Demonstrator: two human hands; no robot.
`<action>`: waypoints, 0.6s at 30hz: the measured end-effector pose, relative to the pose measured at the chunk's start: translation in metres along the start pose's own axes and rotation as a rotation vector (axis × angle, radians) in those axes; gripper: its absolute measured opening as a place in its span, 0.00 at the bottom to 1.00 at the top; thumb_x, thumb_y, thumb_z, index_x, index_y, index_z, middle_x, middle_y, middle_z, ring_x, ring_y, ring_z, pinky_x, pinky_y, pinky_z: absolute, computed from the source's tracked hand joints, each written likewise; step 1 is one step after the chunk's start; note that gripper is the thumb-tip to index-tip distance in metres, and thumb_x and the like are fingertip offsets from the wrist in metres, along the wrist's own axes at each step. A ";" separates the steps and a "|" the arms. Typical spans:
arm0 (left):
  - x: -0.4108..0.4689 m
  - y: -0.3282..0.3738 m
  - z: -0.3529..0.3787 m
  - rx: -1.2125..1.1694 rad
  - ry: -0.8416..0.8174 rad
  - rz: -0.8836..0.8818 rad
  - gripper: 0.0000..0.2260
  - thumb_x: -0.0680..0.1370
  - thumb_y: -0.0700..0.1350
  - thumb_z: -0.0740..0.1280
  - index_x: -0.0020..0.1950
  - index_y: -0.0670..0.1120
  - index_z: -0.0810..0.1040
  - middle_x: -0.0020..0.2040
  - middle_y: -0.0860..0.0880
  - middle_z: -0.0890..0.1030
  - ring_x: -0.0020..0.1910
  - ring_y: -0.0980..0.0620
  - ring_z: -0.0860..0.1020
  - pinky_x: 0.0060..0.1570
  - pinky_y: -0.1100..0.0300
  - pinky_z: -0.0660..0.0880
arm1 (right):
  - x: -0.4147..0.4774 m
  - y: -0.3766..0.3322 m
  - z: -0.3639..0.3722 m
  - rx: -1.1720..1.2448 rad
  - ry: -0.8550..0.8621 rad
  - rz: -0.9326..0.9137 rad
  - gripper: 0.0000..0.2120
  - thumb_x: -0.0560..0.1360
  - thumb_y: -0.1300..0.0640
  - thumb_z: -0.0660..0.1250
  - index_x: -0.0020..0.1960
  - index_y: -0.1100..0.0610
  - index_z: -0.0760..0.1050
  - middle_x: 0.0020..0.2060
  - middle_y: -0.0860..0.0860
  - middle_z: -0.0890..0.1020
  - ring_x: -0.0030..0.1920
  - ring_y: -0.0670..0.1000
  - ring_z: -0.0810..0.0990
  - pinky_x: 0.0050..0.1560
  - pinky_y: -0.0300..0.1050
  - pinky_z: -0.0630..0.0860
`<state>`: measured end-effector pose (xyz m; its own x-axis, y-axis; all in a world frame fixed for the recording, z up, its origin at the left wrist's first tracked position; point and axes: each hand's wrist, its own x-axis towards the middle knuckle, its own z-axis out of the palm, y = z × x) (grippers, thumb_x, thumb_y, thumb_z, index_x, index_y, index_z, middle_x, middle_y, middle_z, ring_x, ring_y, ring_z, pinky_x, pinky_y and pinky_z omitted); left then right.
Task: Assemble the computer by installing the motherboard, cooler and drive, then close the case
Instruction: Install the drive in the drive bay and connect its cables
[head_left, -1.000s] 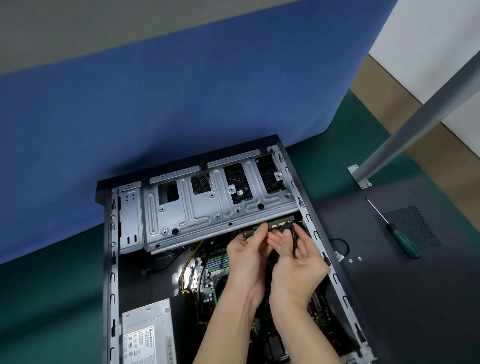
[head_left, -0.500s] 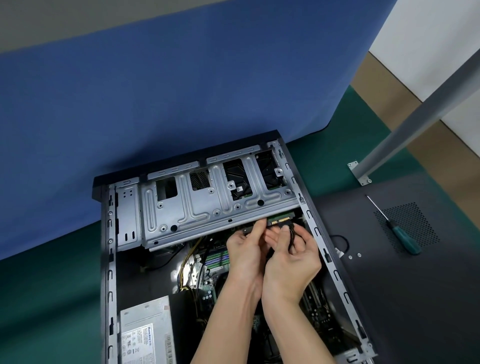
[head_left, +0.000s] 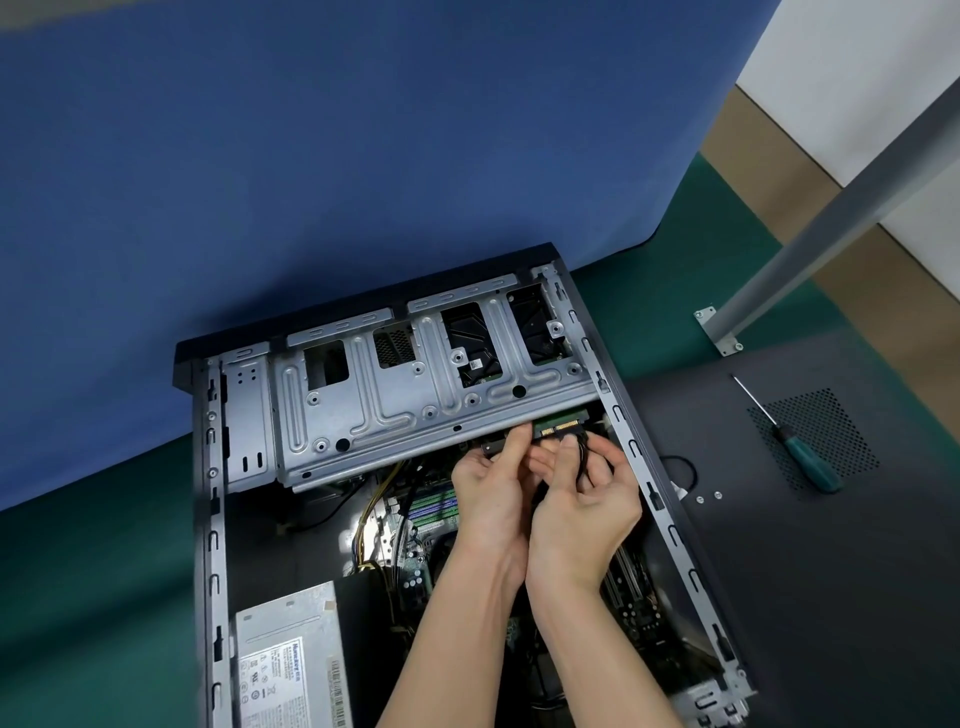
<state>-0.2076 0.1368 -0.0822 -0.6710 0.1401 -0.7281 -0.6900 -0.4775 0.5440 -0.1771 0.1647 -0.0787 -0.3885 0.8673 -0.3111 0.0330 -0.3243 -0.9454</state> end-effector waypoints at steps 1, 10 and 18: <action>0.000 0.000 0.000 0.003 0.001 0.005 0.11 0.75 0.38 0.70 0.45 0.43 0.67 0.37 0.42 0.75 0.33 0.51 0.74 0.39 0.56 0.73 | 0.000 0.001 0.000 0.001 -0.002 -0.003 0.08 0.78 0.66 0.65 0.56 0.64 0.71 0.40 0.58 0.83 0.37 0.53 0.85 0.41 0.43 0.82; -0.001 -0.004 -0.001 0.057 0.026 0.090 0.14 0.75 0.39 0.70 0.42 0.45 0.64 0.34 0.43 0.75 0.34 0.49 0.76 0.43 0.52 0.75 | 0.005 0.009 -0.001 -0.055 0.015 -0.073 0.07 0.76 0.68 0.66 0.54 0.63 0.73 0.34 0.52 0.82 0.33 0.50 0.84 0.38 0.40 0.80; 0.000 -0.003 0.004 0.062 0.096 0.131 0.19 0.74 0.37 0.70 0.39 0.47 0.59 0.22 0.52 0.70 0.22 0.56 0.70 0.26 0.63 0.71 | 0.012 0.007 0.006 -0.068 0.039 -0.049 0.13 0.76 0.71 0.64 0.46 0.52 0.73 0.27 0.50 0.80 0.26 0.45 0.77 0.31 0.36 0.75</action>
<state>-0.2064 0.1417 -0.0827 -0.7292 -0.0046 -0.6843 -0.6159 -0.4316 0.6591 -0.1874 0.1704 -0.0886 -0.3550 0.8962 -0.2663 0.0773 -0.2557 -0.9637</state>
